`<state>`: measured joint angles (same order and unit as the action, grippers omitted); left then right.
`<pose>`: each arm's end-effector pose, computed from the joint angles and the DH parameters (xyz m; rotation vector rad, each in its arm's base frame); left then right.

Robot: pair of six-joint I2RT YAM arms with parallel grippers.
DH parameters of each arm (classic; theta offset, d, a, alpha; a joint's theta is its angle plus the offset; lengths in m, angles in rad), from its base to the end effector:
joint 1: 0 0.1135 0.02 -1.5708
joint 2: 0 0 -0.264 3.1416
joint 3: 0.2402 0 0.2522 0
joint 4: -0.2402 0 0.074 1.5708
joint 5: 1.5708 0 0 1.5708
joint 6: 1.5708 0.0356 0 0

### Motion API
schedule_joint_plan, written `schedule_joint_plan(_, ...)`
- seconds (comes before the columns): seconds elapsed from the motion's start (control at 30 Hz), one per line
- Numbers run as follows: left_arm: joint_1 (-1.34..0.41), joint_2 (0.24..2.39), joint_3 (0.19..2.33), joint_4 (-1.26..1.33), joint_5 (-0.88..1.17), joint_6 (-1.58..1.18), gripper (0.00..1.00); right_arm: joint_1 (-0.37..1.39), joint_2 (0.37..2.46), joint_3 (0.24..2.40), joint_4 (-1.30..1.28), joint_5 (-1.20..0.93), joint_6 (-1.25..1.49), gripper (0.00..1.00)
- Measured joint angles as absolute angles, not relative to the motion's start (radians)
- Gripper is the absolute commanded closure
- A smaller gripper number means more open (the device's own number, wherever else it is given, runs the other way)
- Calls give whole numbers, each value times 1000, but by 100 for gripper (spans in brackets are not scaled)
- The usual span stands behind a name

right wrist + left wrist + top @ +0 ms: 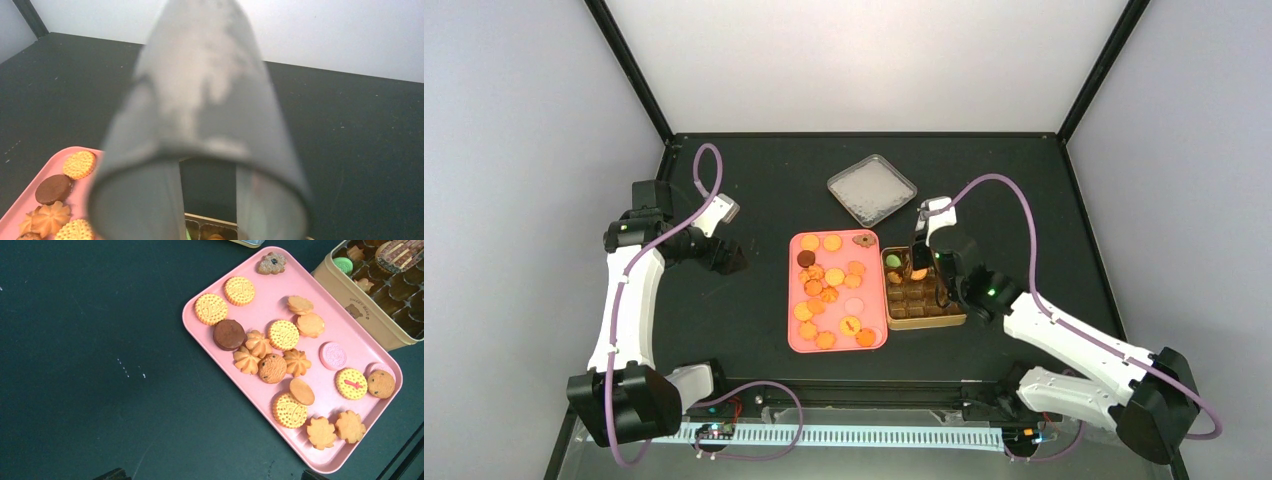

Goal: Pack the cookies
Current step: Pick up the fake cookies from the empty pocket of the box.

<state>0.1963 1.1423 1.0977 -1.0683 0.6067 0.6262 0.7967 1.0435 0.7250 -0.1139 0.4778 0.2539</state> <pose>0.2034 0.0198 0.3100 0.6969 2.3546 -0.4745 0.1756 0.1562 0.2777 -0.2282 1.9448 0.2131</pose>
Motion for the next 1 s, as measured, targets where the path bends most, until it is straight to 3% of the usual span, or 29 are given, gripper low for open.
schedule_joint_plan(0.27, 196, 1142, 1097, -1068, 607, 626, 8, 773, 1077, 725, -104, 484, 261, 61)
schedule_joint_plan(0.57, 196, 1142, 1097, -1068, 607, 627, 8, 756, 1087, 727, -97, 443, 270, 56)
schedule_joint_plan(0.8, 196, 1142, 1097, -1068, 607, 627, 8, 712, 1067, 727, -99, 387, 287, 58)
schedule_joint_plan(1.0, 196, 1142, 1097, -1068, 607, 627, 8, 681, 1037, 727, -105, 353, 303, 68)
